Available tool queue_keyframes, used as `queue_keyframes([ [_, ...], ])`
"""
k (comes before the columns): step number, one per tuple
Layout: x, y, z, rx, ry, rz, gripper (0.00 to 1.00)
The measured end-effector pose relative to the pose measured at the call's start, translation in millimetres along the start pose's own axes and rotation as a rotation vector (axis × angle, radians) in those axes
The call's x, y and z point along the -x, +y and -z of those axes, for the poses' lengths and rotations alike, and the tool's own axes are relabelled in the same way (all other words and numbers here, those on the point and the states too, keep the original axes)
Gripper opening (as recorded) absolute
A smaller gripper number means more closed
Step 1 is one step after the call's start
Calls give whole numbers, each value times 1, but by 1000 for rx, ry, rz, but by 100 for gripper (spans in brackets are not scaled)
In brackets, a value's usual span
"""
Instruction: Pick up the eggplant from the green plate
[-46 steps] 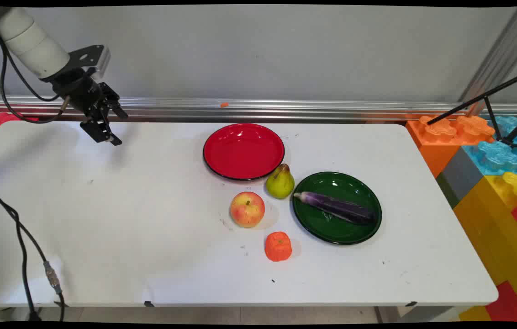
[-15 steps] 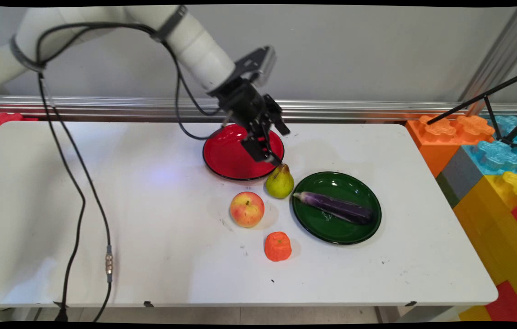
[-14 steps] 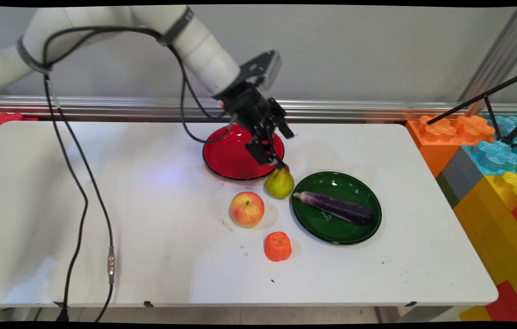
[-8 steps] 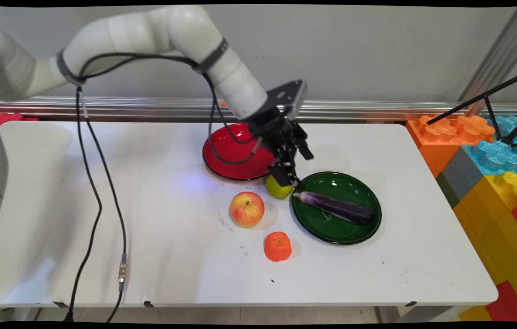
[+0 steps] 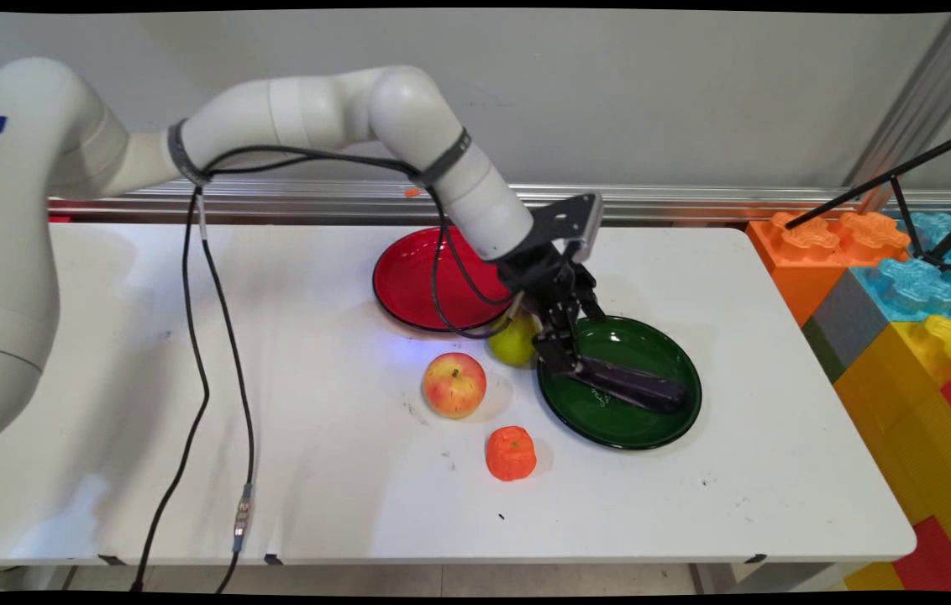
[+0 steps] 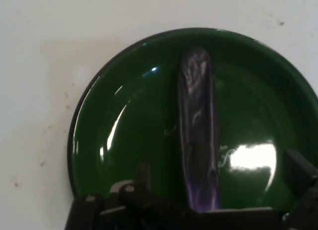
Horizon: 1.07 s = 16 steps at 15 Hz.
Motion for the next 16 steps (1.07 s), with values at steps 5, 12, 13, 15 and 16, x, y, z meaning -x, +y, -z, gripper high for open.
queue_keyframes([
  [5,3,-2,-28,-1,2,12,100],
  [12,7,-3,-51,-2,-2,28,100],
  [13,7,-3,-53,-4,-2,30,100],
  [15,8,-3,-56,-8,-1,35,100],
  [16,8,-3,-57,-10,-2,37,100],
])
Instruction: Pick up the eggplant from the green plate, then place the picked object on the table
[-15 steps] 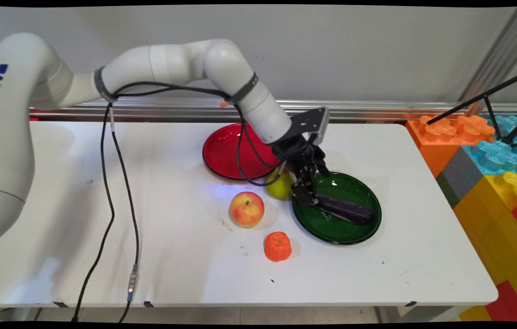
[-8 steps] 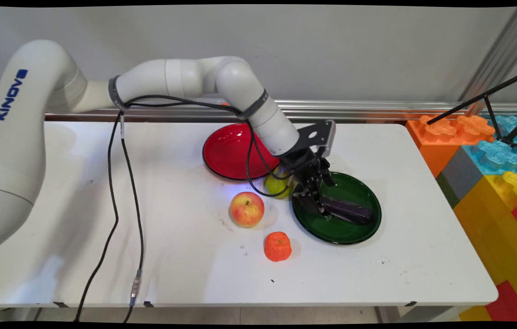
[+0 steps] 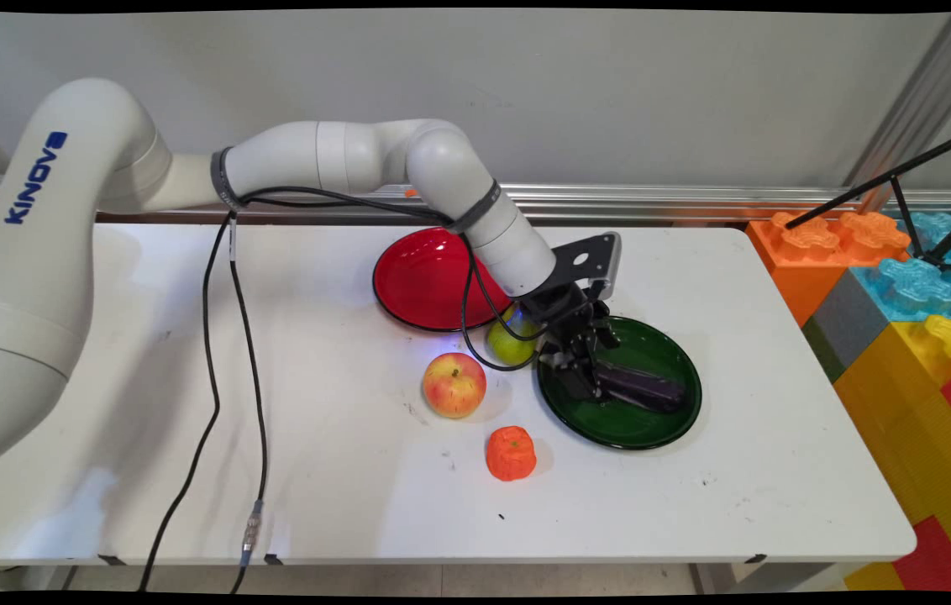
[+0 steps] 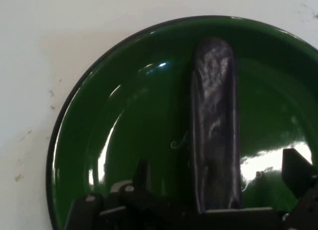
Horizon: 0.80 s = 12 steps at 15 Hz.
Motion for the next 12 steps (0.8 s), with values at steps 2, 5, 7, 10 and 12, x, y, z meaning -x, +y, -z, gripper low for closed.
queue_keyframes([
  [2,1,0,-2,-2,-2,2,100],
  [5,1,1,-4,-3,-4,2,0],
  [7,2,3,-5,-1,-7,2,0],
  [10,2,5,-3,-1,-7,6,0],
  [12,0,6,1,-4,-4,8,0],
])
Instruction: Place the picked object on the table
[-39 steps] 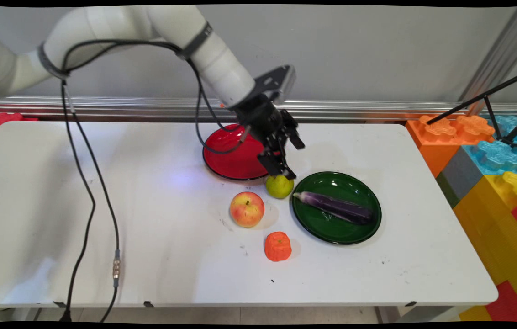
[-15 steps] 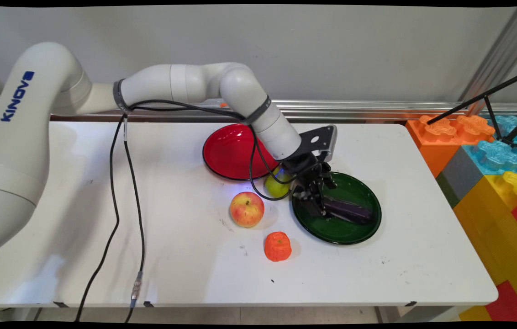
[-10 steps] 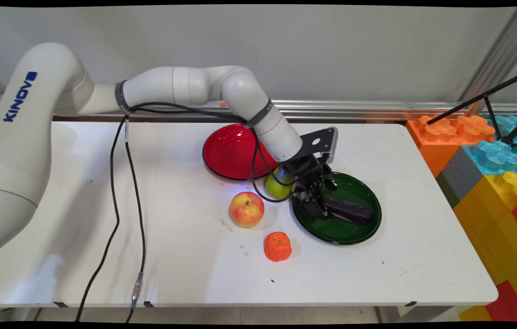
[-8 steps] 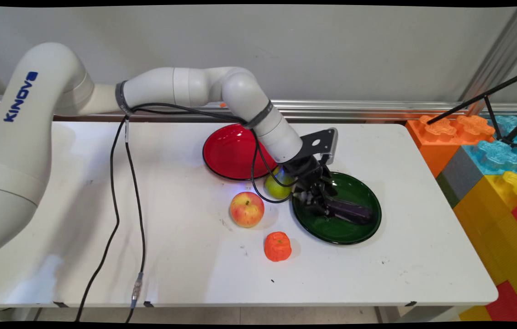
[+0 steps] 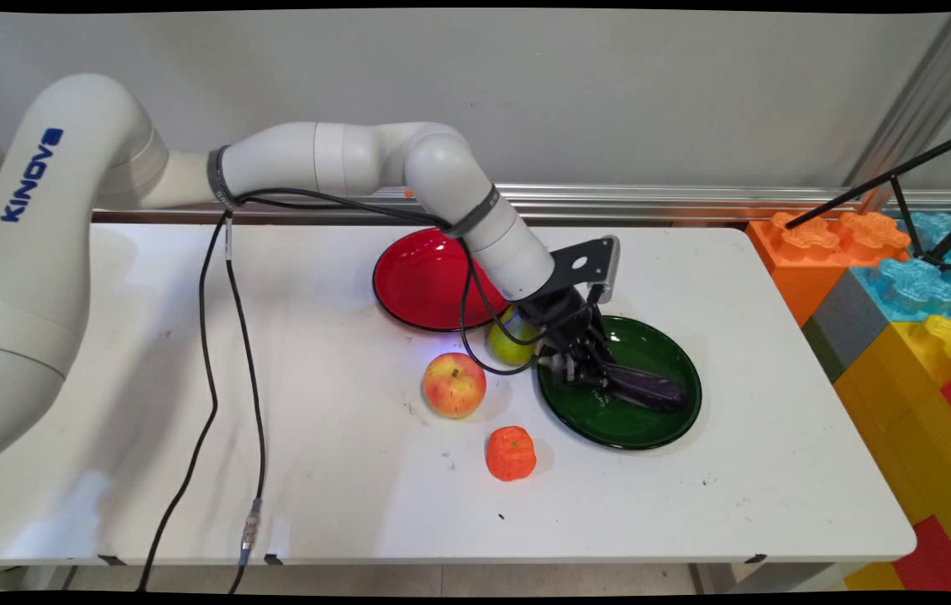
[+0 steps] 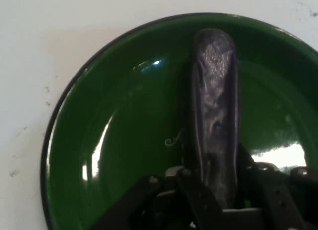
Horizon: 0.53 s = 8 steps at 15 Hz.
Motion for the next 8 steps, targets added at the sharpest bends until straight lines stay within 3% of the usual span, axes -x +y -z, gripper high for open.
queue_keyframes([
  [8,-13,7,47,-23,15,19,0],
])
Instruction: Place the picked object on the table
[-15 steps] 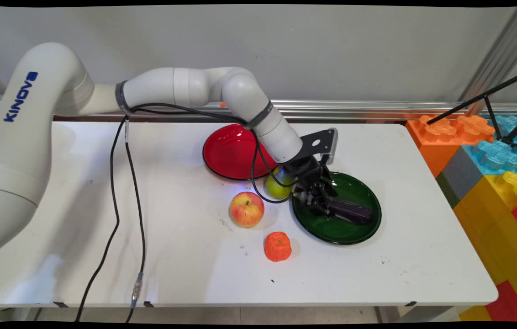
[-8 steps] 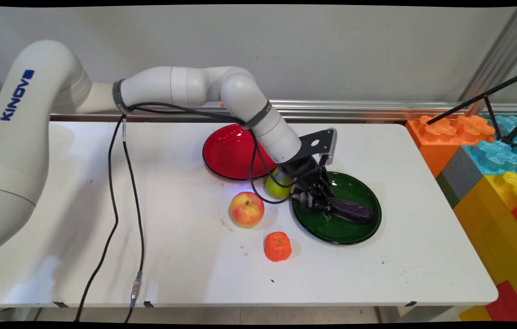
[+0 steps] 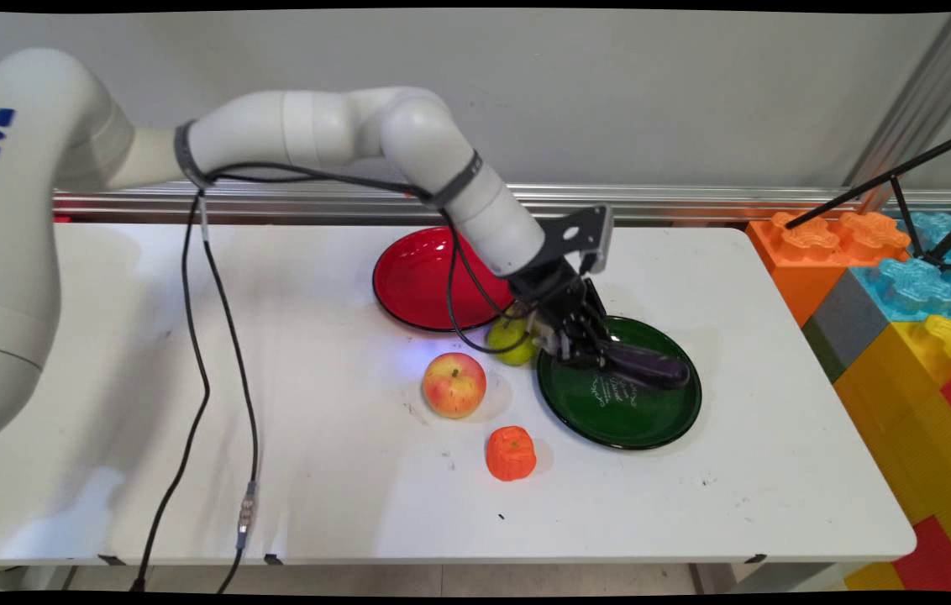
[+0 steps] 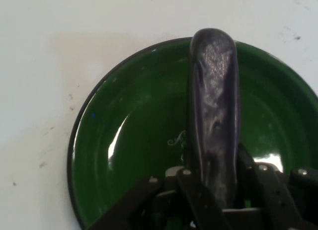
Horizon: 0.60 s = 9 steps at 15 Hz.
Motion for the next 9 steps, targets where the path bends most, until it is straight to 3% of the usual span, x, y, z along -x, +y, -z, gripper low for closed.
queue_keyframes([
  [9,-18,14,102,-3,-7,34,0],
])
